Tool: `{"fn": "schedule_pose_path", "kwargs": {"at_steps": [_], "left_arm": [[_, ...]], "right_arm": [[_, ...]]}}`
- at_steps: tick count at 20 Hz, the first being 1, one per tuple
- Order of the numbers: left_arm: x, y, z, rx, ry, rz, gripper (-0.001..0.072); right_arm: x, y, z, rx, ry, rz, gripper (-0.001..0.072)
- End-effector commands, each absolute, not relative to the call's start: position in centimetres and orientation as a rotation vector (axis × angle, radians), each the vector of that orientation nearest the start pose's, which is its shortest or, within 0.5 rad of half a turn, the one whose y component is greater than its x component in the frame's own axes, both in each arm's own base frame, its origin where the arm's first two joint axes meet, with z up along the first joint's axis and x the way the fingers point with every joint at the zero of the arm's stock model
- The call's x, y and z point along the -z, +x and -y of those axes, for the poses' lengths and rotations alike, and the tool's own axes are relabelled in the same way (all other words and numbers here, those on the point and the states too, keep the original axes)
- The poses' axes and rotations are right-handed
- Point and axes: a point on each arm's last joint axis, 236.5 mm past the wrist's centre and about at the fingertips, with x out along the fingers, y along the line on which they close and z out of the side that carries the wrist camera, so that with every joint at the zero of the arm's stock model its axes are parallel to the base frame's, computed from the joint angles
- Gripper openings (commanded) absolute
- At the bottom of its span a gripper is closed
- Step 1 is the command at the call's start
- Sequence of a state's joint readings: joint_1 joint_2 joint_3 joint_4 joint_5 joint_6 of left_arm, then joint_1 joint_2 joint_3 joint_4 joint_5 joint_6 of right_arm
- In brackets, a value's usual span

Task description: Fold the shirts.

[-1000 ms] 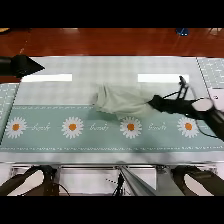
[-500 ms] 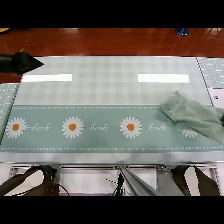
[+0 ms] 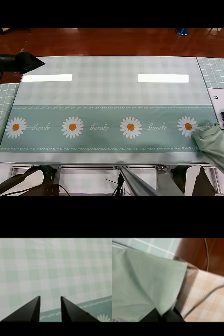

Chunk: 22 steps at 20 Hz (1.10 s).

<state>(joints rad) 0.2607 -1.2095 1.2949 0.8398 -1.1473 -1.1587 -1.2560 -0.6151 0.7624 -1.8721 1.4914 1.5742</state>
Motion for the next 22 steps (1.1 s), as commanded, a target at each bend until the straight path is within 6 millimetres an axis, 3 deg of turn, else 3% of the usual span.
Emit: {"fn": "schedule_pose_path", "kwargs": {"at_steps": [1, 2, 4, 6, 7, 8, 9, 11, 13, 14, 15, 16, 17, 18, 20, 21, 22], "left_arm": [[-14.2, 44.0, 2.8, 0.362, -0.363, -0.807, 0.0331], [-14.3, 44.2, 2.6, 0.356, -0.362, -0.800, 0.0331], [-14.4, 44.6, 2.4, 0.350, -0.350, -0.782, 0.0331], [-14.7, 45.0, 2.1, 0.338, -0.343, -0.761, 0.0331], [-14.8, 45.2, 1.9, 0.329, -0.342, -0.748, 0.0331], [-15.0, 45.5, 1.7, 0.321, -0.342, -0.737, 0.0331], [-15.1, 45.7, 1.5, 0.314, -0.342, -0.727, 0.0331], [-15.2, 45.8, 1.4, 0.308, -0.341, -0.719, 0.0331], [-15.2, 45.9, 1.4, 0.311, -0.335, -0.718, 0.0334], [-15.1, 45.9, 1.6, 0.328, -0.297, -0.713, 0.0358], [-14.8, 45.9, 1.8, 0.361, -0.207, -0.706, 0.0409], [-14.0, 45.9, 2.2, 0.399, -0.073, -0.710, 0.0409], [-13.0, 45.9, 2.5, 0.403, 0.025, -0.731, 0.0454], [-12.0, 45.9, 2.8, 0.398, 0.099, -0.760, 0.0516], [-10.6, 45.2, 4.4, 0.359, 0.155, -0.837, 0.0530], [-10.0, 44.7, 4.9, 0.324, 0.171, -0.879, 0.0587], [-9.3, 44.1, 5.4, 0.278, 0.199, -0.922, 0.0615]], "right_arm": [[-3.9, -5.5, 18.4, 1.350, 0.684, -1.502, 0.0025], [-3.6, -6.4, 18.2, 1.353, 0.658, -1.553, 0.0030], [-3.7, -8.0, 18.4, 1.382, 0.596, -1.619, 0.0206], [-4.0, -8.9, 18.7, 1.401, 0.548, -1.657, 0.0216], [-4.1, -9.1, 18.8, 1.406, 0.534, -1.664, 0.0274], [-4.1, -9.2, 19.0, 1.408, 0.526, -1.662, 0.0416], [-4.1, -9.0, 19.4, 1.409, 0.513, -1.650, 0.0492], [-3.8, -7.2, 21.3, 1.384, 0.475, -1.541, 0.0494], [-3.5, -2.8, 22.8, 1.247, 0.447, -1.405, 0.0494], [-4.5, 0.3, 24.0, 1.151, 0.363, -1.336, 0.0494], [-5.8, 4.0, 25.3, 1.068, 0.289, -1.247, 0.0493], [-7.3, 8.7, 25.8, 0.967, 0.238, -1.156, 0.0492], [-8.5, 13.6, 25.3, 0.841, 0.203, -1.091, 0.0492], [-9.4, 18.1, 23.9, 0.715, 0.177, -1.052, 0.0492], [-10.6, 26.2, 18.9, 0.460, 0.135, -1.008, 0.0501], [-10.8, 29.4, 15.8, 0.350, 0.116, -1.001, 0.0578], [-10.5, 31.5, 13.1, 0.266, 0.086, -1.010, 0.0604]]}}
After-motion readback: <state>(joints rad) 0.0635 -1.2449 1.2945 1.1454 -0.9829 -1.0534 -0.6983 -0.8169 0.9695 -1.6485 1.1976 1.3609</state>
